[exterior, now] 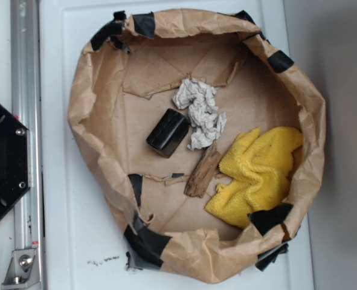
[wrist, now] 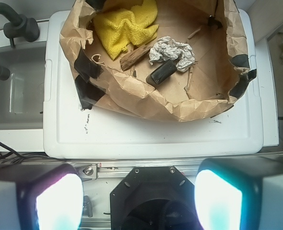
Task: Grab the yellow cloth.
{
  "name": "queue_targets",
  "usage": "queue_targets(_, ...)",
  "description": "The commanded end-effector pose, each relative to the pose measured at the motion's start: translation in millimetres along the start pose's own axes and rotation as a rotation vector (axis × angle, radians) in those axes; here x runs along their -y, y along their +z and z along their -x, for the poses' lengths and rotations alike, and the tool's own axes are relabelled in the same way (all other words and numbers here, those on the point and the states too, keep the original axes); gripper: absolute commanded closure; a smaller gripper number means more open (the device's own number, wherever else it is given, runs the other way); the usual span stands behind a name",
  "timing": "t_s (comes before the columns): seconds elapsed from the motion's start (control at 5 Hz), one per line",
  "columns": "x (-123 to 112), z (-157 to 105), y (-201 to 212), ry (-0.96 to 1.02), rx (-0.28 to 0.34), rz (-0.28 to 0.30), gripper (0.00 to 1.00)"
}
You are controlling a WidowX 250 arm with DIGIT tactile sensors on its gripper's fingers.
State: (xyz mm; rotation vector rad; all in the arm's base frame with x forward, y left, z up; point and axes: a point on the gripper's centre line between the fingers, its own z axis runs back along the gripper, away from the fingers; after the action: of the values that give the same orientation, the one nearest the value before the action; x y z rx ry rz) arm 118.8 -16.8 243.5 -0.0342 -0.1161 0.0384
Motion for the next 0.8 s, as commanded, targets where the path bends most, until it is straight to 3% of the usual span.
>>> queue_targets(0.0,0.0,0.0,0.0,0.0,0.0,0.0,0.0)
queue_targets(0.2,-4.2,-48.2,-20.0,-0.092,0.131,-0.03,0.0)
queue_targets(0.4,-4.8,-94.7,-41.1,-0.208,0.201,-0.061,0.0)
queue_targets(0.6,-10.7,-134.2,-81.3,-0.27,0.17,-0.048,0.0)
